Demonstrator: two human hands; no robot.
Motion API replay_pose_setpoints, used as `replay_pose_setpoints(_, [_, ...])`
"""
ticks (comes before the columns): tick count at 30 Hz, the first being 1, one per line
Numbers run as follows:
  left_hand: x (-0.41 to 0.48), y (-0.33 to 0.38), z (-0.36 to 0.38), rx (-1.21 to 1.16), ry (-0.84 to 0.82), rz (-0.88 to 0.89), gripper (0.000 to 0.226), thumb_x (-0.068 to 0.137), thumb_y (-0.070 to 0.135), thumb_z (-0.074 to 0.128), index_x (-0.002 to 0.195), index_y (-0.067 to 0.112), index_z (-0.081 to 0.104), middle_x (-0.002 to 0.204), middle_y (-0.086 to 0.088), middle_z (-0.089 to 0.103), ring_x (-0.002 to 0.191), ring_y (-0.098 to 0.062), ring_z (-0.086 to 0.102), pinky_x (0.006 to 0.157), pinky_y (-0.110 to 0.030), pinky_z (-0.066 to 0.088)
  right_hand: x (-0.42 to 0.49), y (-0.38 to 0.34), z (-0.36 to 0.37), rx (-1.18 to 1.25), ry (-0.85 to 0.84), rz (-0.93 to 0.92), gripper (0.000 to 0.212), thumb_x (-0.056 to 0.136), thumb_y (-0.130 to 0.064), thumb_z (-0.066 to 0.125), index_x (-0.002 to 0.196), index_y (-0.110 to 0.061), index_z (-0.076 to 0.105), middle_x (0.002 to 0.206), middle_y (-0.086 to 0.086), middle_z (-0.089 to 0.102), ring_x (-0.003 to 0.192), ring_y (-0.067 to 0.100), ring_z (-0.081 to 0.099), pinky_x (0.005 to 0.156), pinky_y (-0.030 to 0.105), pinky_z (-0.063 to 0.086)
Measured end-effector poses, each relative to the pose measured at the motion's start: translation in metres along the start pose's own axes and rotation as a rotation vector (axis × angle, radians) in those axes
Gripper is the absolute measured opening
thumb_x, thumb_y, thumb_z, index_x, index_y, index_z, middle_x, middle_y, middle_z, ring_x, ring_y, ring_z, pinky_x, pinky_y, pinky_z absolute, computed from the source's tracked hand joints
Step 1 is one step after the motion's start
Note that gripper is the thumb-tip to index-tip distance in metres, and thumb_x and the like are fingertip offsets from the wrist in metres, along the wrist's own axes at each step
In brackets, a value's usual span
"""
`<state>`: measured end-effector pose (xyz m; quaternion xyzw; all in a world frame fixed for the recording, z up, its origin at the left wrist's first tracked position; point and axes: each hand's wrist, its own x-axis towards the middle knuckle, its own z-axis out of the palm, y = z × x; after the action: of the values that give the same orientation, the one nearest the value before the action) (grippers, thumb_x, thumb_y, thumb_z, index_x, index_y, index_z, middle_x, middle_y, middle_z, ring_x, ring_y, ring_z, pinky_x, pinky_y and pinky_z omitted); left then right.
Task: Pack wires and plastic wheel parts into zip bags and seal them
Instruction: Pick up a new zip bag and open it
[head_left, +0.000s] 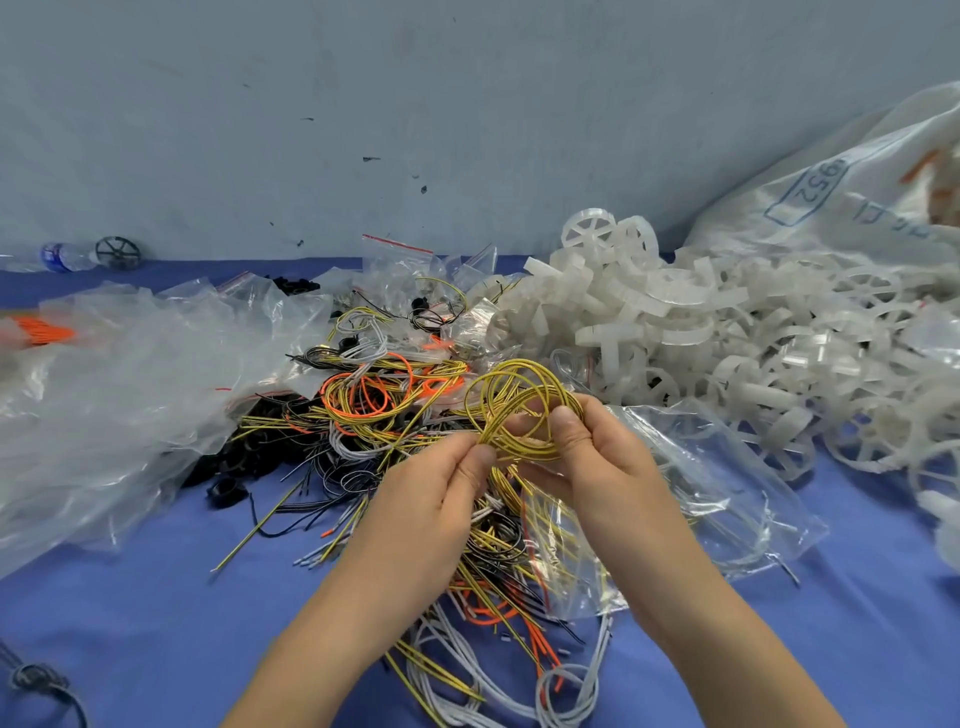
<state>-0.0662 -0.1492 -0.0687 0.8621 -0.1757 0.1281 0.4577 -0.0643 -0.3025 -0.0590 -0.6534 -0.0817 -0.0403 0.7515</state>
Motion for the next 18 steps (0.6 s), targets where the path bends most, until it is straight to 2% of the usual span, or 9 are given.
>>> replay_pose_setpoints(3, [0.001,0.0,-0.004,0.03,-0.006,-0.012,0.032,0.101,0.036,0.041,0.071,0.043,0.051,0.058,0.013,0.05,0.053,-0.008,0.042,0.053,-0.026,0.032,-0.005,-0.005,-0.005,-0.107,0.006,-0.039,0.024,0.102,-0.036,0.044,0.113,-0.027,0.063,0.107,-0.01,0.074,0.102,0.01,0.069,0.088,0.03,0.057])
replay_pose_setpoints(5, [0.0,0.002,-0.008,-0.002,-0.027,-0.034,0.034,0.1,0.038,0.04,0.071,0.048,0.054,0.056,0.012,0.051,0.052,-0.007,0.044,0.056,-0.028,0.036,-0.007,-0.008,-0.017,-0.277,0.152,-0.173,0.029,0.096,-0.05,0.046,0.118,-0.037,0.061,0.108,-0.014,0.071,0.101,0.005,0.067,0.083,0.025,0.055])
replay_pose_setpoints(7, [0.0,0.002,-0.015,-0.053,-0.062,-0.076,0.035,0.099,0.038,0.04,0.069,0.042,0.057,0.052,0.01,0.049,0.053,-0.008,0.047,0.061,-0.031,0.041,-0.008,-0.014,-0.034,-0.495,0.305,-0.281,0.023,0.096,-0.054,0.048,0.113,-0.043,0.058,0.104,-0.017,0.068,0.092,-0.004,0.064,0.07,0.013,0.049])
replay_pose_setpoints(9, [-0.002,-0.001,-0.021,-0.059,-0.113,-0.141,0.035,0.1,0.035,0.042,0.068,0.03,0.057,0.05,0.008,0.045,0.051,-0.009,0.046,0.056,-0.032,0.04,-0.009,-0.014,-0.047,-0.716,0.37,-0.229,0.028,0.09,-0.059,0.052,0.115,-0.045,0.054,0.104,-0.018,0.06,0.087,-0.006,0.059,0.063,0.014,0.043])
replay_pose_setpoints(11, [-0.004,-0.004,-0.024,0.012,-0.166,-0.205,0.034,0.1,0.034,0.043,0.073,0.021,0.059,0.05,0.01,0.044,0.045,-0.005,0.04,0.052,-0.026,0.034,-0.01,-0.007,-0.052,-0.94,0.319,-0.084,0.049,0.081,-0.065,0.053,0.123,-0.04,0.051,0.107,-0.014,0.052,0.084,-0.008,0.052,0.069,0.025,0.041])
replay_pose_setpoints(12, [-0.005,-0.004,-0.024,0.081,-0.191,-0.225,0.034,0.101,0.034,0.043,0.074,0.019,0.059,0.051,0.01,0.044,0.045,-0.005,0.039,0.051,-0.027,0.032,-0.011,-0.003,-0.051,-1.023,0.274,-0.026,0.053,0.079,-0.067,0.052,0.124,-0.039,0.051,0.104,-0.014,0.051,0.083,-0.009,0.05,0.071,0.03,0.041])
replay_pose_setpoints(15, [-0.005,0.005,-0.019,0.322,-0.235,-0.236,0.037,0.102,0.035,0.04,0.067,0.025,0.047,0.058,0.005,0.045,0.053,-0.007,0.042,0.053,-0.027,0.029,-0.011,0.003,-0.046,-1.015,0.193,0.059,0.05,0.078,-0.072,0.051,0.115,-0.04,0.057,0.09,-0.018,0.057,0.084,-0.001,0.056,0.074,0.033,0.048])
replay_pose_setpoints(18, [-0.005,0.014,-0.017,0.486,-0.241,-0.233,0.038,0.103,0.034,0.035,0.067,0.026,0.039,0.064,0.004,0.045,0.062,-0.008,0.043,0.059,-0.031,0.029,-0.013,0.006,-0.041,-1.045,0.134,0.086,0.04,0.078,-0.073,0.051,0.105,-0.044,0.052,0.089,-0.018,0.059,0.086,0.006,0.059,0.076,0.034,0.051])
